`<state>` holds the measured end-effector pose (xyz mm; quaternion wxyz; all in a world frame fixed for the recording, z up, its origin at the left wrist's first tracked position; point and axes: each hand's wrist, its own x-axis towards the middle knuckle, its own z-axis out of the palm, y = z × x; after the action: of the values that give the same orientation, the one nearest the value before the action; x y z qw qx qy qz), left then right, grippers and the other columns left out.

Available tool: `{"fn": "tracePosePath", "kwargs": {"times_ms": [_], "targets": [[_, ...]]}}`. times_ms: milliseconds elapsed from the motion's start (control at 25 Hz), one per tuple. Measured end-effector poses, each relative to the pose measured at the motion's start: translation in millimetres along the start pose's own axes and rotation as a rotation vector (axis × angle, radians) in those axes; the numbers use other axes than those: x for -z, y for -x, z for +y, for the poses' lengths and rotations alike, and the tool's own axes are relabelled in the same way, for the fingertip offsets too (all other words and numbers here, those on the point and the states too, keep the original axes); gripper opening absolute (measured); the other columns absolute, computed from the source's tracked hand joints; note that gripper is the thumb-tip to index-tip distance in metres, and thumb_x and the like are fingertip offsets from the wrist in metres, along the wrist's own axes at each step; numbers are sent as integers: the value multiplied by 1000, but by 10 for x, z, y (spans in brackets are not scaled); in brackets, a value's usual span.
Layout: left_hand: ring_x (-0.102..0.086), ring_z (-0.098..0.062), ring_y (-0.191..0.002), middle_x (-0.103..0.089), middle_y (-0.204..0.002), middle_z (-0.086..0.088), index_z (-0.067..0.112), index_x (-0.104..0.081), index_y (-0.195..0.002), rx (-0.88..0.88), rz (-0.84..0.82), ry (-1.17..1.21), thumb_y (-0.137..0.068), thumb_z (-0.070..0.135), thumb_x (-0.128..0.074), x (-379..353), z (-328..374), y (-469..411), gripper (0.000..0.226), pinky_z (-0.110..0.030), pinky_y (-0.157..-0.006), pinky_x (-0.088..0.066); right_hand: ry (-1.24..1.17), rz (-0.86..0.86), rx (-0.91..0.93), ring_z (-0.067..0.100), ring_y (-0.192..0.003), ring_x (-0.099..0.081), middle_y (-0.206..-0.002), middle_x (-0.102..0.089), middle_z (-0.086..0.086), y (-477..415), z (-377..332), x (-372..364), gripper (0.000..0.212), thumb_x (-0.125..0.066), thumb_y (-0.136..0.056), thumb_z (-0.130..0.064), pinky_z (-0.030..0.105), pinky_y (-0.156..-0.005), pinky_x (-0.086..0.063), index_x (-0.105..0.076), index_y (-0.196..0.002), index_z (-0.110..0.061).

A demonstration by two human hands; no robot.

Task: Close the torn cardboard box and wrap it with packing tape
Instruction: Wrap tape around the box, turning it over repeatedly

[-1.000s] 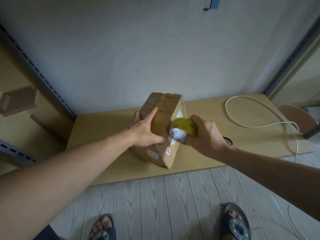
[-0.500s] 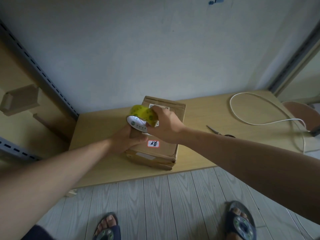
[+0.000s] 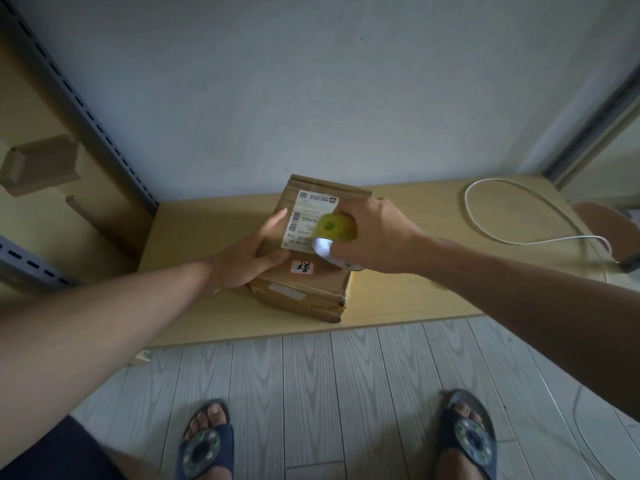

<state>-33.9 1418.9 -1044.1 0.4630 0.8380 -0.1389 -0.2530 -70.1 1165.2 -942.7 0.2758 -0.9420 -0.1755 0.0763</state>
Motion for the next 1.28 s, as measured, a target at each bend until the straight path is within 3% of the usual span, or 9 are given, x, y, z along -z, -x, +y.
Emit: {"fn": "tracePosePath", "kwargs": {"times_ms": [120, 200, 320, 520, 680, 920, 1120, 1240, 1280], "targets": [[-39, -12, -144, -27, -163, 17, 50, -6, -157, 12, 14, -18, -86, 58, -60, -5, 12, -17, 89, -40, -117, -36, 76, 23, -7, 4, -61, -55, -71, -57, -17, 200, 214, 123, 31, -72, -79, -51, 16, -46, -37, -52, -76, -29], [-31, -12, -148, -21, -165, 14, 44, -4, -159, 7, 32, -54, -79, 73, -59, 3, 22, -27, 101, -38, -121, -30, 119, 1, -48, 14, -60, -55, -67, -57, -10, 340, 387, 134, 29, -72, -78, -47, 24, -47, -38, -54, -75, -24], [-20, -8, -151, -15, -166, 15, 47, -3, -158, -2, 1, -42, -63, 90, -61, 12, 8, -30, 120, -38, -125, -20, 211, -41, -87, 21, -59, -55, -65, -57, -3, 510, 661, 75, 20, -68, -78, -26, 27, -46, -35, -49, -71, -22], [-8, 1, -148, -6, -162, 22, 49, -1, -157, -14, -21, -1, -56, 93, -61, -17, 25, -39, 125, -28, -122, -9, 262, -41, -97, 19, -60, -57, -70, -60, -2, 605, 928, -52, 11, -65, -80, -22, 26, -46, -36, -54, -81, -20], [-7, -1, -149, -7, -161, 25, 56, 0, -154, 7, -37, -19, -60, 92, -61, -5, -34, -68, 117, -37, -125, -7, 264, -21, -95, 13, -54, -52, -65, -56, -6, 551, 996, -47, 13, -66, -81, -21, 24, -44, -32, -53, -80, -21], [-6, 0, -150, -5, -163, 24, 58, -1, -153, 9, -41, -35, -62, 91, -60, 10, -69, -84, 114, -37, -125, -6, 237, -64, -137, 13, -60, -57, -69, -58, -6, 563, 1074, -246, 10, -65, -82, -20, 25, -44, -39, -56, -84, -20], [-5, 0, -149, -5, -164, 21, 55, 1, -154, 3, -52, -42, -69, 87, -59, -4, -70, -83, 109, -32, -123, -5, 234, -60, -144, 22, -62, -59, -69, -59, -2, 547, 1116, -352, 17, -65, -84, -26, 34, -52, -49, -49, -79, -23], [-2, -10, -154, -2, -167, 12, 48, 6, -157, 30, -48, -146, -87, 64, -53, 22, 11, -70, 93, -40, -127, -5, 248, -73, -121, 22, -61, -57, -70, -58, -2, 528, 1129, -452, 30, -67, -85, -45, 30, -49, -43, -48, -82, -23], [3, -15, -156, 4, -169, 6, 46, 9, -157, 53, -48, -261, -87, 66, -50, 46, 64, -74, 93, -44, -127, -5, 264, -86, -119, 21, -60, -56, -70, -58, -2, 508, 1139, -484, 34, -66, -85, -51, 28, -47, -40, -48, -83, -23]]}}
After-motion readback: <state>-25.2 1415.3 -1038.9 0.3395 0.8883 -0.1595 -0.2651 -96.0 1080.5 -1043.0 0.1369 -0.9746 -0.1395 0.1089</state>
